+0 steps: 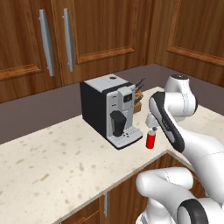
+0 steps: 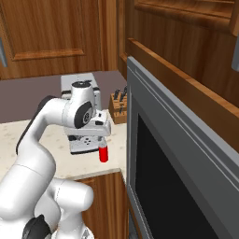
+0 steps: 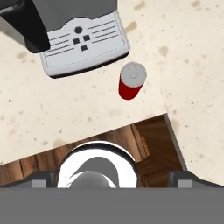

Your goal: Four empty soda cans are scattered around the kitchen. Gather all the cans and cluster them next to the stove for recycling.

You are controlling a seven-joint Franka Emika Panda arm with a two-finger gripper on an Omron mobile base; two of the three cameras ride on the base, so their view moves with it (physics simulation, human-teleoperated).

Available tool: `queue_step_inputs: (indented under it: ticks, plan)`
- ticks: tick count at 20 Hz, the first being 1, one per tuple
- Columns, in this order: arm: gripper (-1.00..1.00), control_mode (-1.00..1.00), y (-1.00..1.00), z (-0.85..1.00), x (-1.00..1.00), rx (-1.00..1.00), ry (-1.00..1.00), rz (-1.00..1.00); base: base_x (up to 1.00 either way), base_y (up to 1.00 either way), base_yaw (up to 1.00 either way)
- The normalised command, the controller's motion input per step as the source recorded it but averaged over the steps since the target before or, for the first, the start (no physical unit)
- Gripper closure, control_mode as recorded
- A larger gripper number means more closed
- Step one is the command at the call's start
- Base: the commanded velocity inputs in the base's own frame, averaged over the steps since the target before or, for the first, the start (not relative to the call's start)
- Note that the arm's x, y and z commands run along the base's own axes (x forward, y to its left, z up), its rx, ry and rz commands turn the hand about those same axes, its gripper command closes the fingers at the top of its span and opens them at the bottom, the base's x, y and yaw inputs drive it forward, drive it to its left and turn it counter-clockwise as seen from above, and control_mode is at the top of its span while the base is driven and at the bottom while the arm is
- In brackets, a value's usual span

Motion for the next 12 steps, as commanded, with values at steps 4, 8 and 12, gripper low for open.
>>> queue_step_inputs:
  ticks: [4,8,12]
  plan:
    - [-1.0,-1.0,-0.06,-0.04,0.07,0.0,0.08,0.06,0.0,0.0,0.0]
    - [-1.0,-1.0,0.0,-0.04,0.08,0.0,0.04,0.05,0.0,0.0,0.0]
    - [-1.0,-1.0,-0.01,-0.07,0.11,0.0,0.02,0.04,0.0,0.0,0.0]
